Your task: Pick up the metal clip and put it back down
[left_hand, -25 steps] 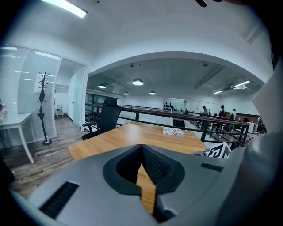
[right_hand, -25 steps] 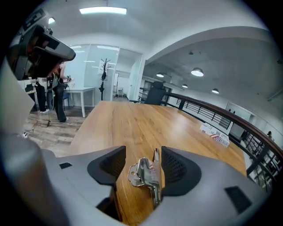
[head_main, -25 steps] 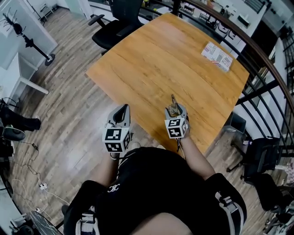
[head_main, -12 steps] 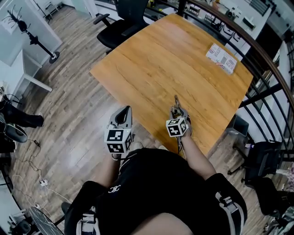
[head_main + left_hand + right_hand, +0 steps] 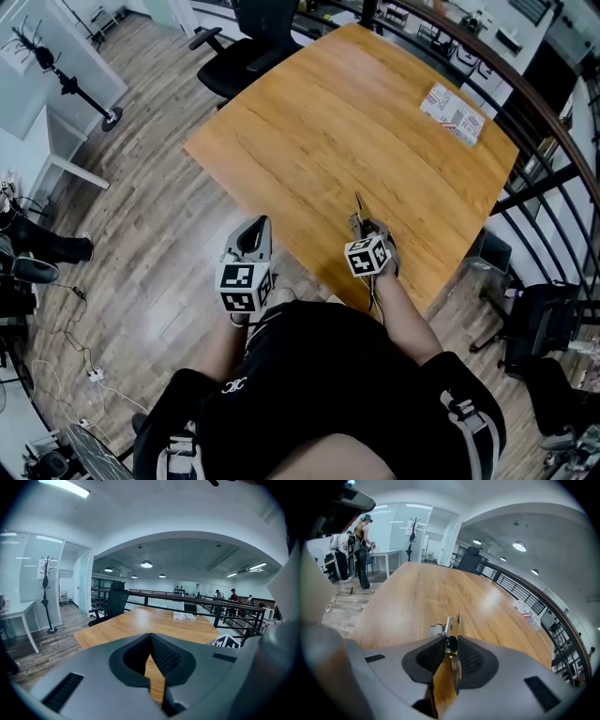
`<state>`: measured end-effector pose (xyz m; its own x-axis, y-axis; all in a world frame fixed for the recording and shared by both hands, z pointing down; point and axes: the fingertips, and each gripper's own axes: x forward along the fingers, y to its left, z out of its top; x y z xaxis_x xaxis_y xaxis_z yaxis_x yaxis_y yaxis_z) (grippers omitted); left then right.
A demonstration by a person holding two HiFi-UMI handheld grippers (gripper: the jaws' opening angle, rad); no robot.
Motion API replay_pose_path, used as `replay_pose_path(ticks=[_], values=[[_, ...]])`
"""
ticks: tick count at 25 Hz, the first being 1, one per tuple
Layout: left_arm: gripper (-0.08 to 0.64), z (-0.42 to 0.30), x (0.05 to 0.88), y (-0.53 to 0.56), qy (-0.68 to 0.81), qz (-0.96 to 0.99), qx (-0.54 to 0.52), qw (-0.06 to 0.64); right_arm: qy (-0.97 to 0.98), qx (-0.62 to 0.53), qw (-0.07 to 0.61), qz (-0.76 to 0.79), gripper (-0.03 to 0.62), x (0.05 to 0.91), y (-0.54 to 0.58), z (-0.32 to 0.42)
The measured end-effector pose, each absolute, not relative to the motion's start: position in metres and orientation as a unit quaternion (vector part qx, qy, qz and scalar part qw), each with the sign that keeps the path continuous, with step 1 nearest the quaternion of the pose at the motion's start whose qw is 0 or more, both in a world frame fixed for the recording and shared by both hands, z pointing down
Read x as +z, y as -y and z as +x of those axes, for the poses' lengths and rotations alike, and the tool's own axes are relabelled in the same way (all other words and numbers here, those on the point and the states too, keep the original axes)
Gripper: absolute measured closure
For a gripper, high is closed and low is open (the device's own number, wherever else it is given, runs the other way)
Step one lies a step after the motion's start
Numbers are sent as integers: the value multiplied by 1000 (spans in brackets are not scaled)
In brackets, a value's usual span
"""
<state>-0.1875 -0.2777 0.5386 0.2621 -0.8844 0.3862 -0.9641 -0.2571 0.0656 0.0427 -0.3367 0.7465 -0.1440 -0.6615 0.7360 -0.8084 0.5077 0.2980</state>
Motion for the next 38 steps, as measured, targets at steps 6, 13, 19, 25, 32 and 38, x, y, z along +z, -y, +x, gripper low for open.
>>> replay_pose_path(ticks=[6,13,19,25,32,38], values=[[546,-181,536,286,585,787,137,142,765,89,373,518,500,714,346,49],[546,-171,531,294,575,795,139,137,791,91,243,555,502,634,364,53],[546,-166,525,301,571,799,135,131,803,64,134,577,502,557,369,61],[546,-160,518,303,566,805,130,122,804,29,41,592,502,493,360,78],[546,-154,508,306,566,808,119,110,794,15,-10,608,503,467,341,97],[546,-152,505,306,564,810,115,108,790,13,-4,613,530,463,338,100]])
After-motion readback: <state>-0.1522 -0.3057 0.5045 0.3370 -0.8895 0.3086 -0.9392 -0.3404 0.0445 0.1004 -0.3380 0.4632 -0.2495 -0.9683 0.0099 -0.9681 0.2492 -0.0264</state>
